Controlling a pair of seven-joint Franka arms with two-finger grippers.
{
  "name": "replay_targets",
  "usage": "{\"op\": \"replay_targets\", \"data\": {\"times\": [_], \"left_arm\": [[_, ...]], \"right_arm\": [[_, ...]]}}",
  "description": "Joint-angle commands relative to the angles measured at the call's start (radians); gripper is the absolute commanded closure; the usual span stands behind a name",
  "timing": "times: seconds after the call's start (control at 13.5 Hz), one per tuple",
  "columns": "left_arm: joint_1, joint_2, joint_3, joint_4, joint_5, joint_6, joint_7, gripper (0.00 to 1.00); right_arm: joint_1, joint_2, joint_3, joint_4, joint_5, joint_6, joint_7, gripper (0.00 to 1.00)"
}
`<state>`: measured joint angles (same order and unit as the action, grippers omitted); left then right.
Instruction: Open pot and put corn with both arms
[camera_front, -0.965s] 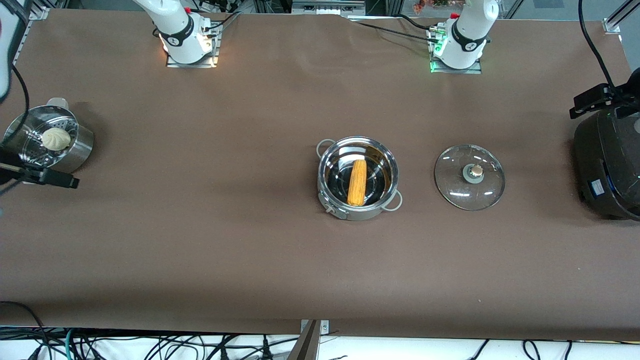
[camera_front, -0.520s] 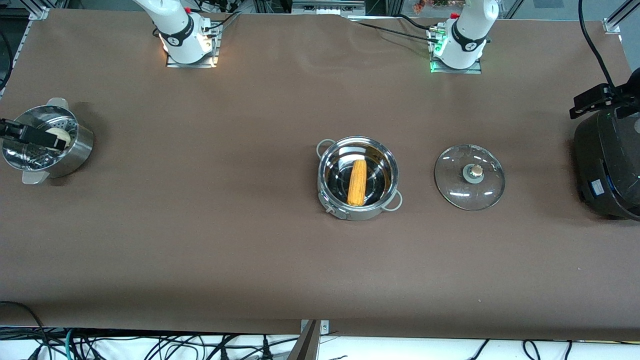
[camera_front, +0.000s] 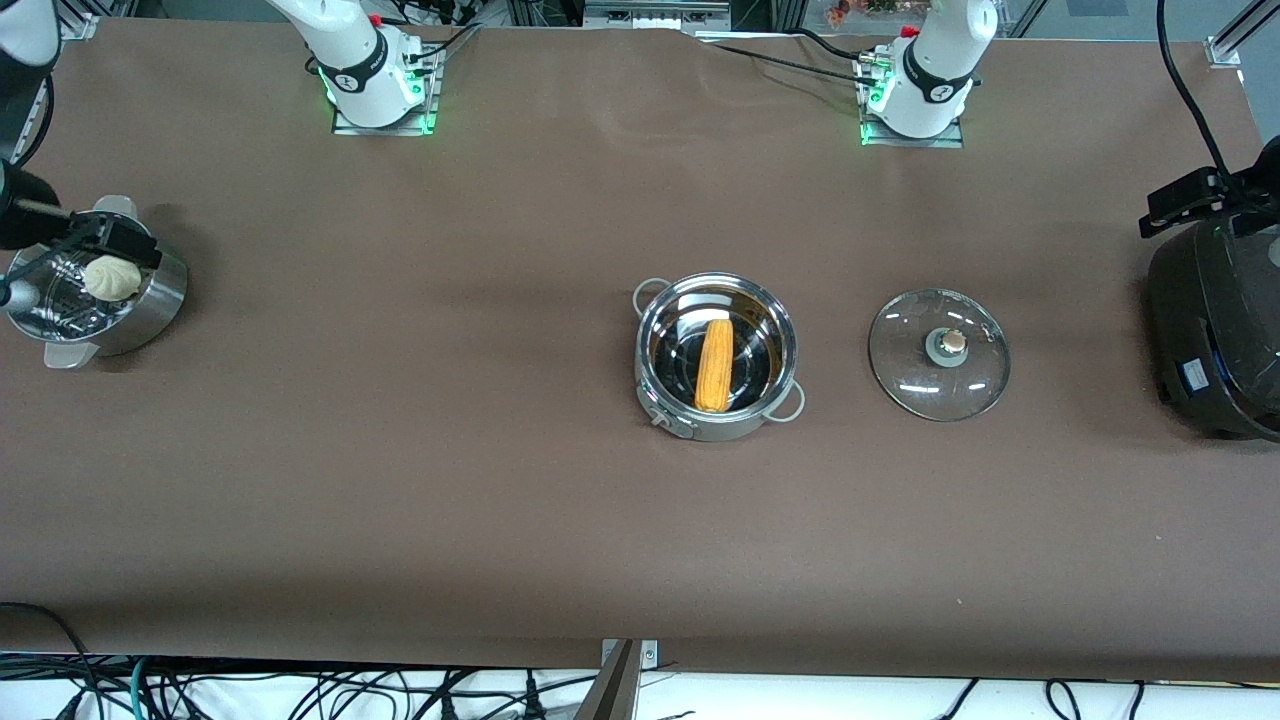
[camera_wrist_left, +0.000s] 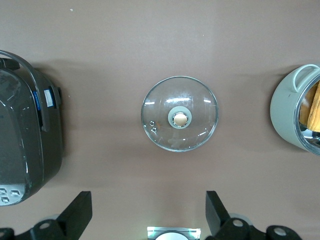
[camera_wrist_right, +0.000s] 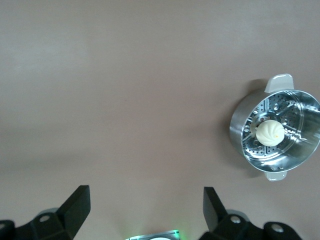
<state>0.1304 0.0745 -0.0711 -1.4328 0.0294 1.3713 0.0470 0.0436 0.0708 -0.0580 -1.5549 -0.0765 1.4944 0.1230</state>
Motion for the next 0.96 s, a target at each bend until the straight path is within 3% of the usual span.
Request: {"op": "replay_targets", "data": {"times": [0.0,0.15,0.52,0.89], "left_arm": [[-0.002,0.014,0.004,0.032,-0.013,-0.014,-0.007,0.0],[-0.002,0.014,0.004,0.032,-0.013,-0.014,-0.007,0.0],[-0.002,0.014,0.004,0.031,-0.013,-0.014,-0.007,0.0],[-0.002,0.014,0.004,0.031,-0.013,-0.014,-0.007,0.0]], "right_arm": [[-0.048,-0.068,0.072,-0.067,0.026,0.038,0.014,0.0],[-0.065,-0.106,0.072,-0.118,0.084,0.044,0.015,0.0],[-0.07,-0.154,0.072,-0.206,0.087,0.095,0.014,0.0],[-0.064,-0.051,0.07,-0.105,0.081,0.049,-0.003,0.0]]}}
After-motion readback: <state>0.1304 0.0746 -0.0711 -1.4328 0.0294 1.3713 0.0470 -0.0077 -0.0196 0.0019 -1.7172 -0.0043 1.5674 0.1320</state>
